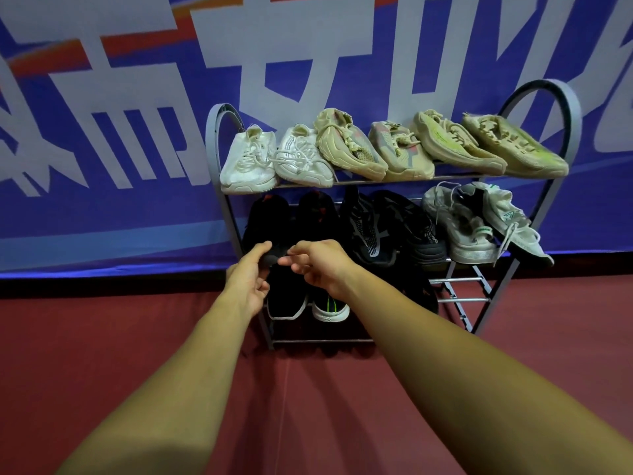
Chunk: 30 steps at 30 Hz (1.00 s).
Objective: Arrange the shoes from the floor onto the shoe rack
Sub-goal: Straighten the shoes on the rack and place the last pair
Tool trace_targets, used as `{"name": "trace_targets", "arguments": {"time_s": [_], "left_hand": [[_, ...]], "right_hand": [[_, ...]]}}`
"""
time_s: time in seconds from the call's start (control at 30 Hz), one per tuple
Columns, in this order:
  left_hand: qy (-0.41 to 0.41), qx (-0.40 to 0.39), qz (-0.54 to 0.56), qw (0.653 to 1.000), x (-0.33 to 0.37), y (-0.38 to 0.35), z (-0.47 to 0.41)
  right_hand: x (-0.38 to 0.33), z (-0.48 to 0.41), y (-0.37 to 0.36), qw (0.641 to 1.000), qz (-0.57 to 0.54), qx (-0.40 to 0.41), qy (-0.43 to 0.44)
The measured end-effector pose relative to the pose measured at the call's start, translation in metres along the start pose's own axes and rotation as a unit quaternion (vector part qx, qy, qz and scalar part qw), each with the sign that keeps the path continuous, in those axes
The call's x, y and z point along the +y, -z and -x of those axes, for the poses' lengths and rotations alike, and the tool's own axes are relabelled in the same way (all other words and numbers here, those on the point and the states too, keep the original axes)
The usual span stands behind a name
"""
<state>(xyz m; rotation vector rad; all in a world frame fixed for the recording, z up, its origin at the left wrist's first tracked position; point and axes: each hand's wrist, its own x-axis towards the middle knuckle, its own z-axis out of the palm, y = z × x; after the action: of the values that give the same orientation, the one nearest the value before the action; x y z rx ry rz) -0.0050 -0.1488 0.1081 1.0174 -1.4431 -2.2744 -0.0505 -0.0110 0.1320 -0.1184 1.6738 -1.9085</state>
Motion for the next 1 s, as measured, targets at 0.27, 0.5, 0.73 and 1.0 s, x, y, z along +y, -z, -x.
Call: {"name": "trace_targets", "arguments": {"time_s": [0.27,0.5,0.73,1.0], "left_hand": [[0.027,0.015,-0.047,0.998,-0.01,-0.004,0.015],[0.057,-0.003,-0.081,0.995,-0.02,-0.027,0.041],[0.077,-0.06,-0.132,0.986,-0.039,-0.059,0.066],[0.096,-0.109,-0.156,0.977,-0.065,-0.108,0.082]], "right_hand": [[-0.002,0.021,0.028,0.998,0.048,0.028,0.003],[-0.01,0.043,0.064,0.996,0.062,0.057,0.007],[-0.012,0.066,0.094,0.993,0.07,0.091,0.004],[-0.012,0.079,0.125,0.986,0.111,0.128,0.004]]}}
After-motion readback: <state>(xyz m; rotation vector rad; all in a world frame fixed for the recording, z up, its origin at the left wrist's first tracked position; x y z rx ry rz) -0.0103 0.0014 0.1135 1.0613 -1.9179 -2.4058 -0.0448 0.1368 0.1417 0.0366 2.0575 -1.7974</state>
